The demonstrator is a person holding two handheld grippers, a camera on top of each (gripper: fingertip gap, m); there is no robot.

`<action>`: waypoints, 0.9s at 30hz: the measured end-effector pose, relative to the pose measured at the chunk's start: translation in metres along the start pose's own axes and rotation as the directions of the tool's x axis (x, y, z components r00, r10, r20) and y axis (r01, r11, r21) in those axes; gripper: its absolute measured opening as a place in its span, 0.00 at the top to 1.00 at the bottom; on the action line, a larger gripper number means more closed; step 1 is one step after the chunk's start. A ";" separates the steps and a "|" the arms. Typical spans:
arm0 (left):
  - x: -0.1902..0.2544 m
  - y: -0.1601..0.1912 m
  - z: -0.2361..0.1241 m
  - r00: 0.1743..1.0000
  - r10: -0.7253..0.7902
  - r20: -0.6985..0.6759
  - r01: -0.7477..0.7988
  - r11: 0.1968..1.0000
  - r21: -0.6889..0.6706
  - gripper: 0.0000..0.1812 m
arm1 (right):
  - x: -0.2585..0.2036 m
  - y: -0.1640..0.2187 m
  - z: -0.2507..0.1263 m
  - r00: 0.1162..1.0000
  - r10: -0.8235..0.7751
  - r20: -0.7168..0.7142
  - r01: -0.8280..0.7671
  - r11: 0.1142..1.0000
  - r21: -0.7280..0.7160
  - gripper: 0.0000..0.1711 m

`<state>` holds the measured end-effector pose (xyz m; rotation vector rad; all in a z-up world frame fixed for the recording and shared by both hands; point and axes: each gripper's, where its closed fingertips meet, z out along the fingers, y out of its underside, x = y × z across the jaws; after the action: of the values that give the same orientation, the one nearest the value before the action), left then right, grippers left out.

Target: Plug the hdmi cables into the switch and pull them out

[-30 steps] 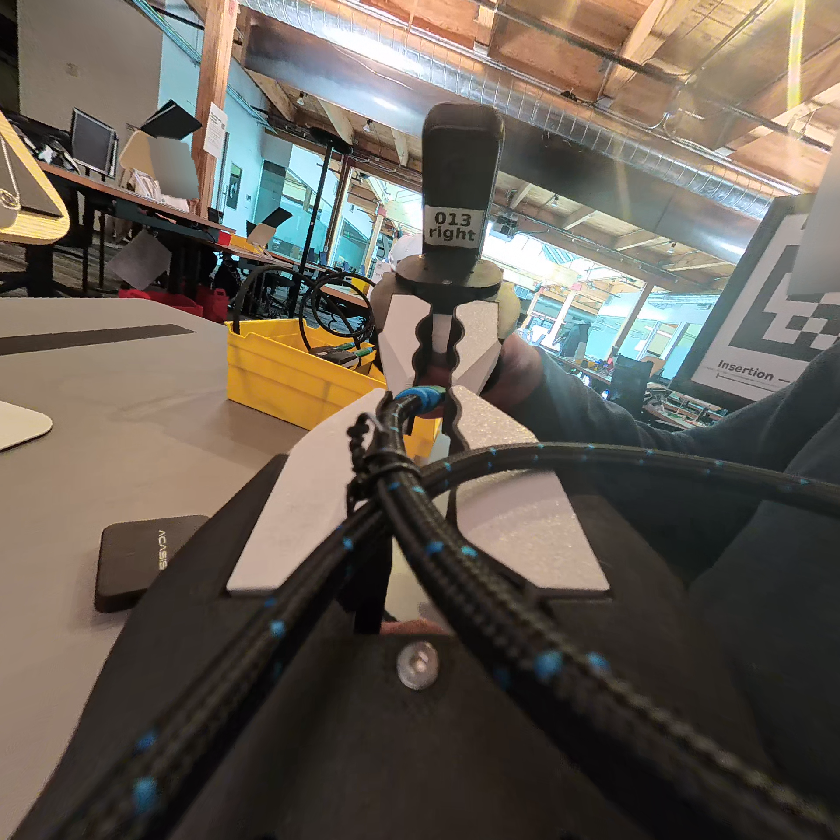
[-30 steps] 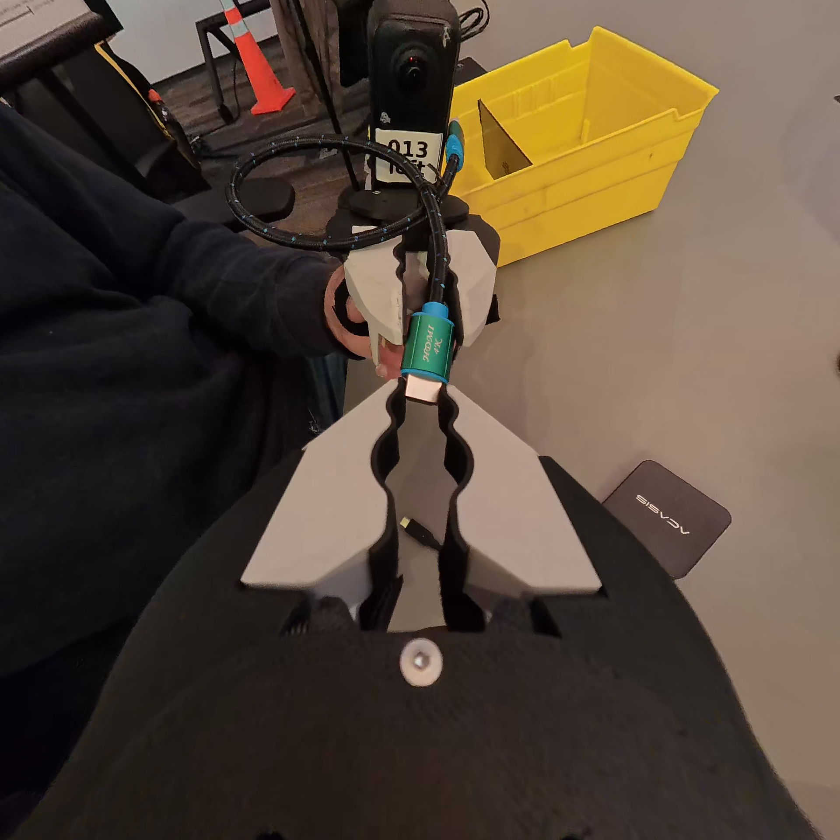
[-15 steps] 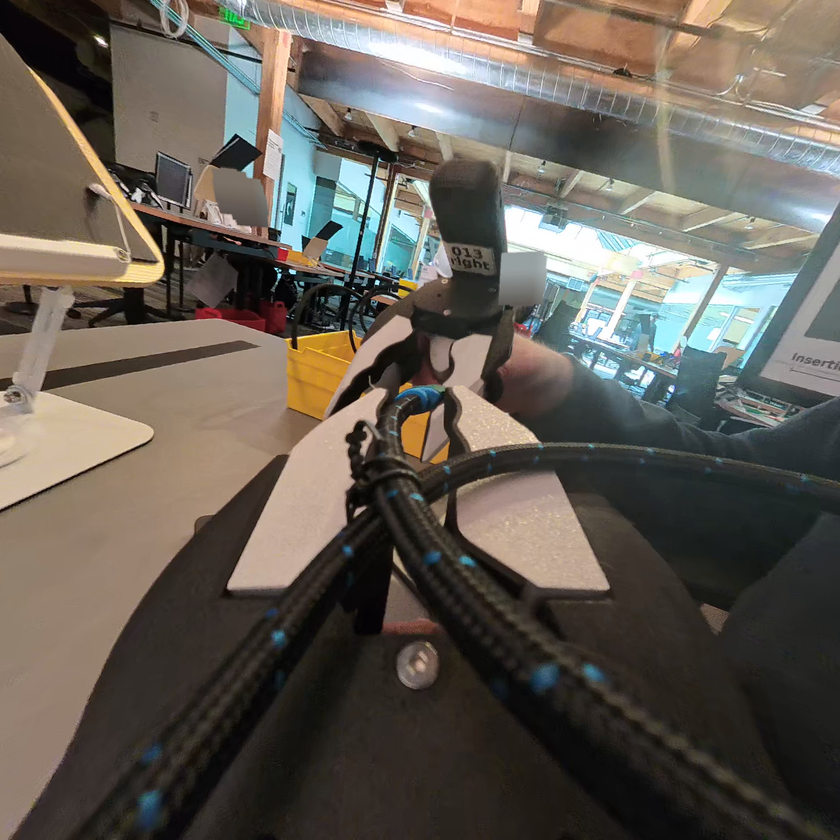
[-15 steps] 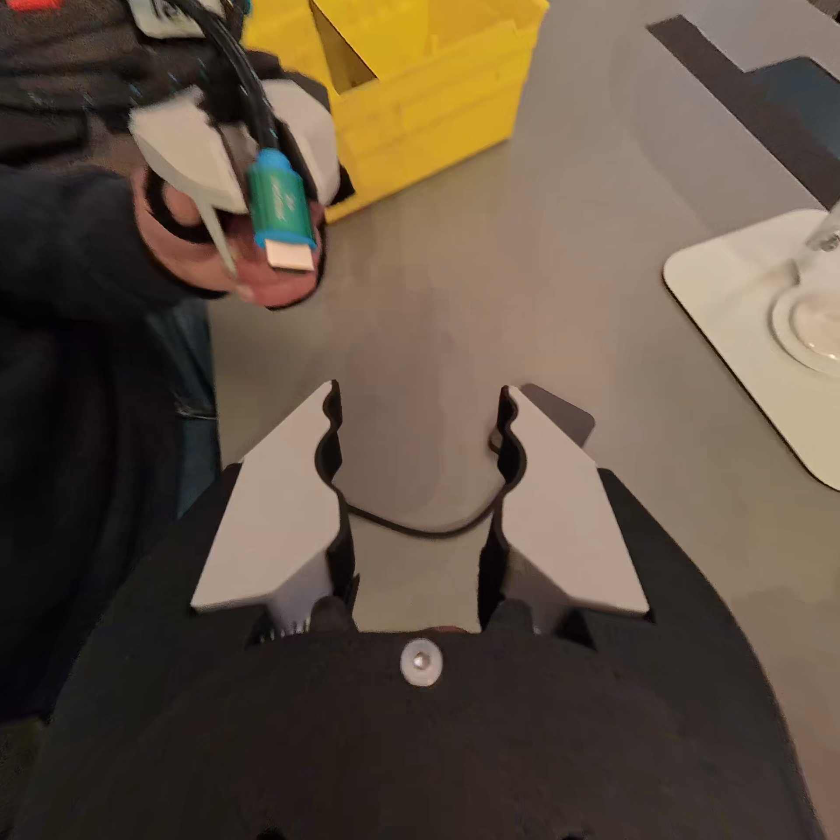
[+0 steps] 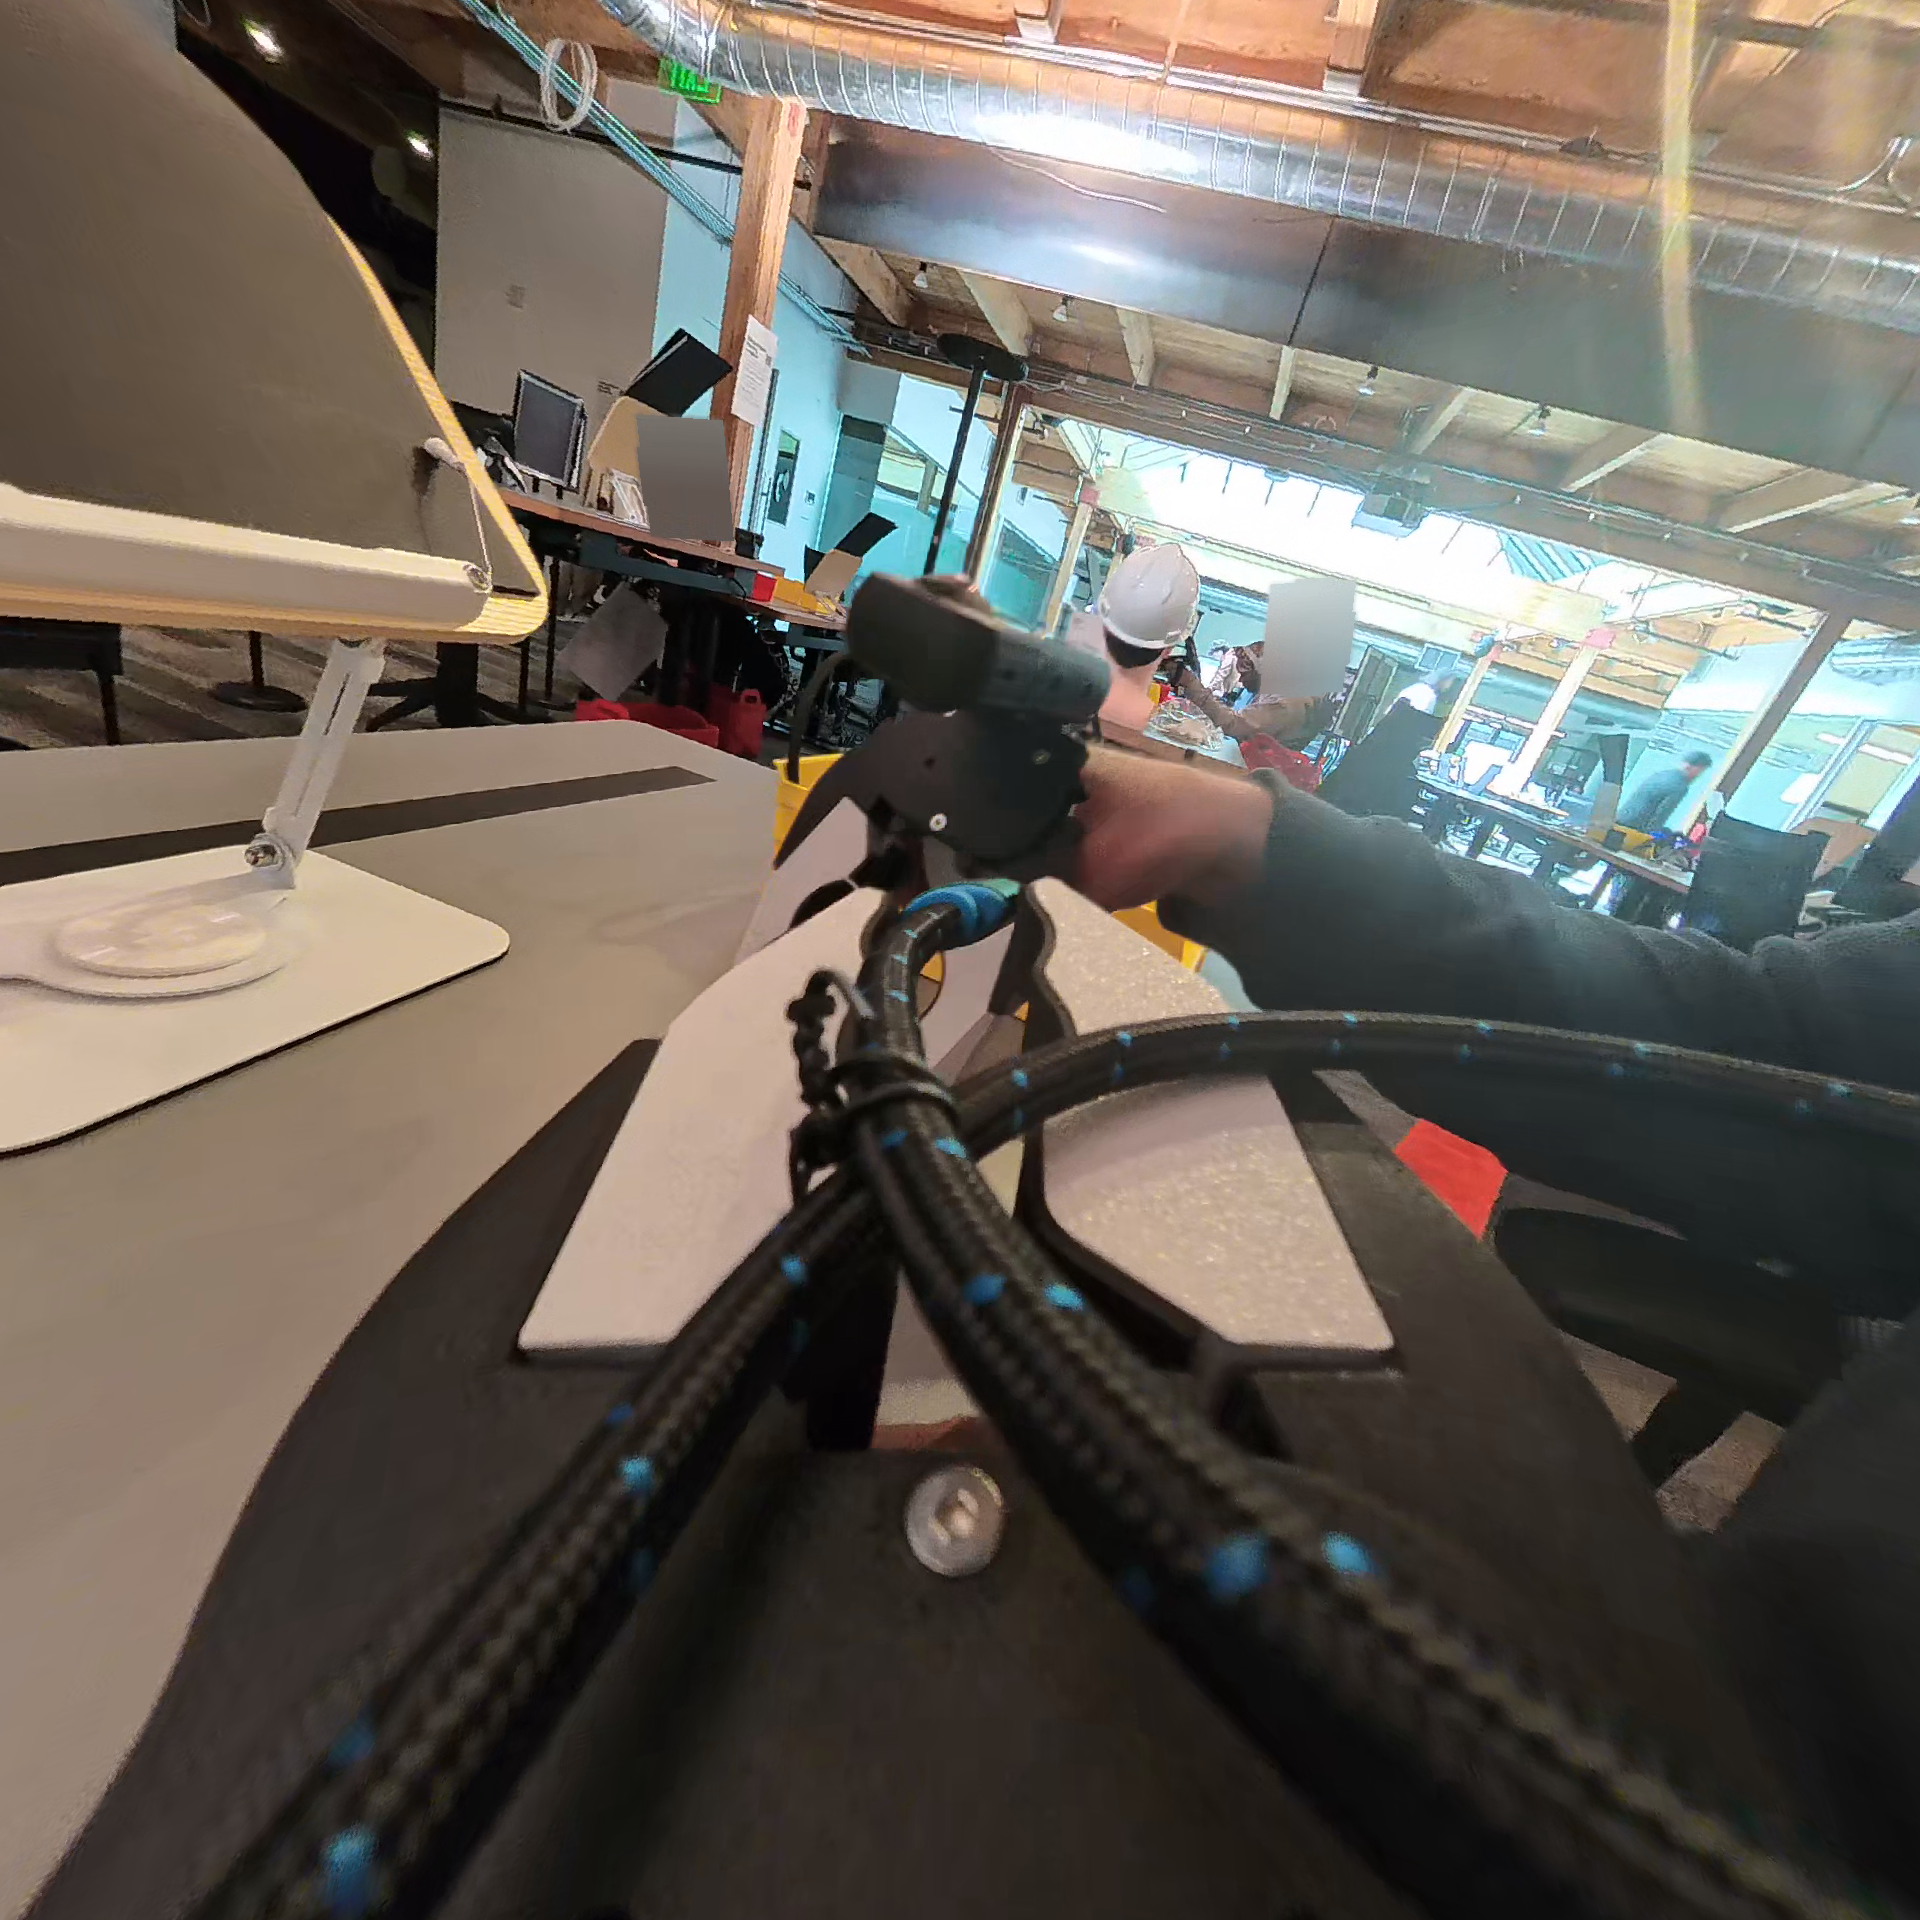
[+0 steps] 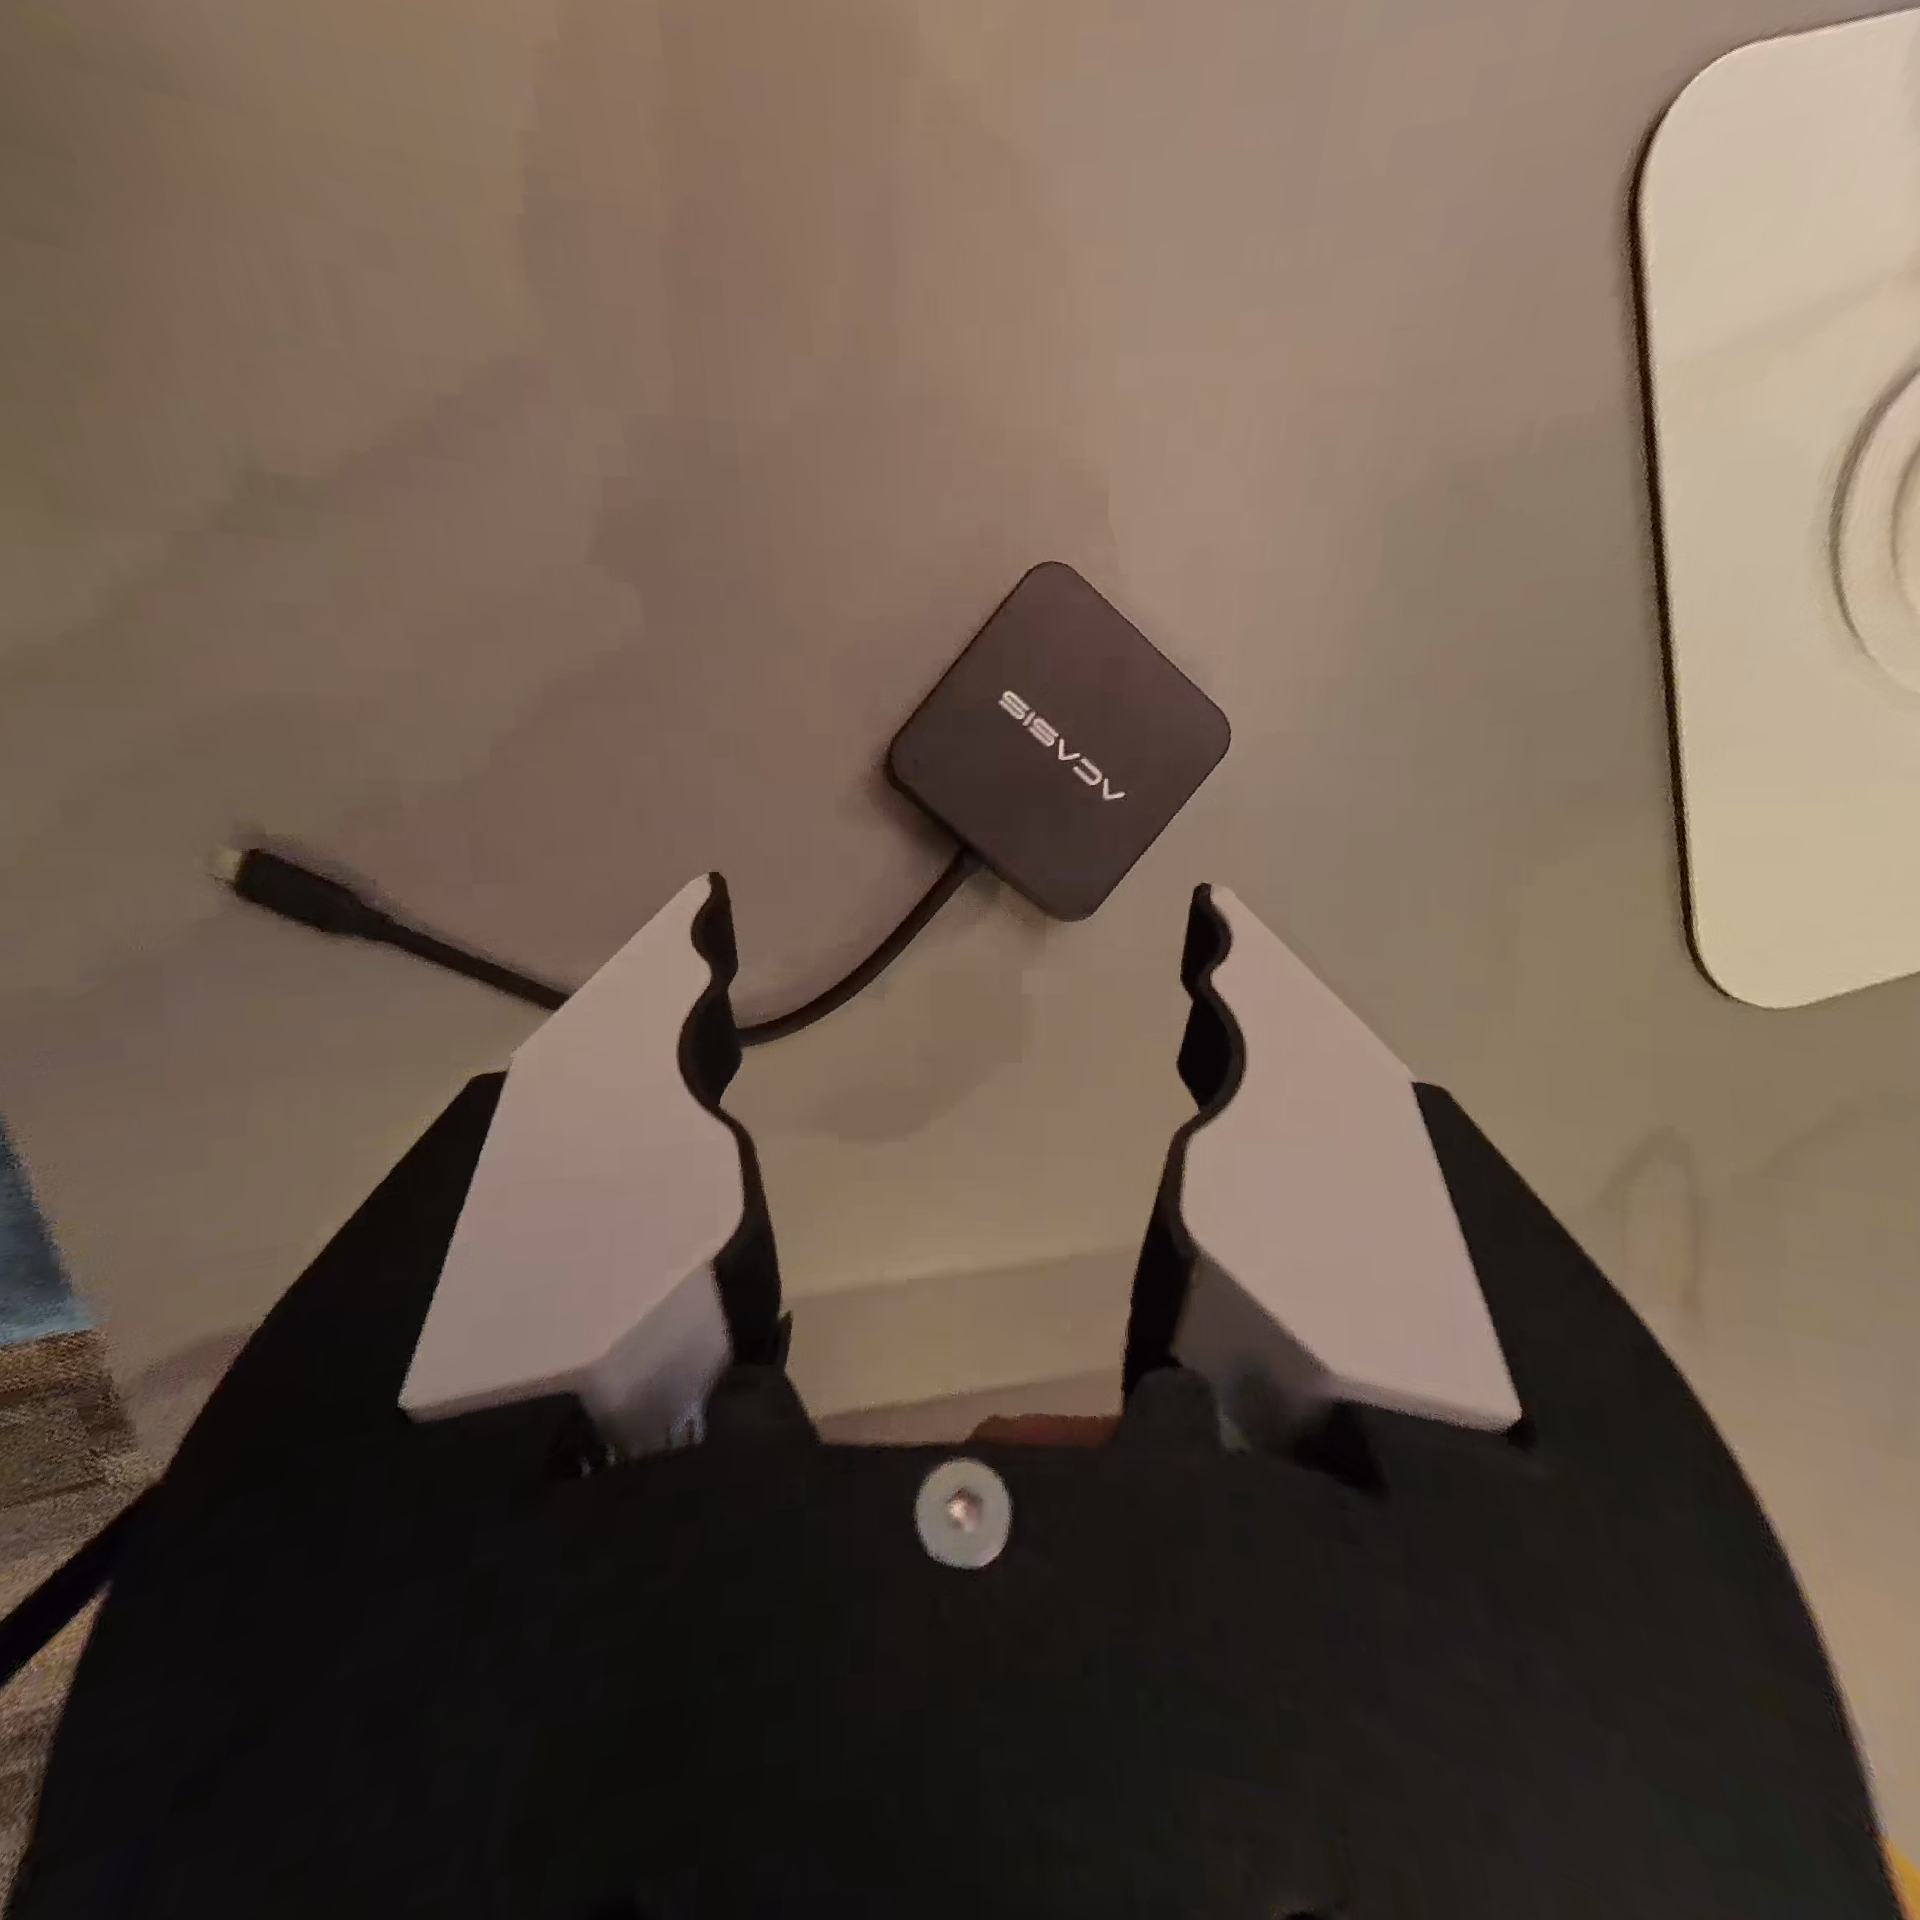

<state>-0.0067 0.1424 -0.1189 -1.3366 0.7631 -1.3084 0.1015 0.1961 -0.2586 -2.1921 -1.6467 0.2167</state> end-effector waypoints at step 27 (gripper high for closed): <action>-0.015 0.014 -0.007 1.000 0.005 0.018 -0.005 1.000 -0.009 0.89 | 0.009 -0.003 0.047 0.958 -0.146 0.245 0.171 0.982 -0.083 0.58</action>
<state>-0.0129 0.1518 -0.1369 -1.3512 0.7603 -1.2888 0.0857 0.2155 -0.2991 -2.1630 -1.9959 0.3697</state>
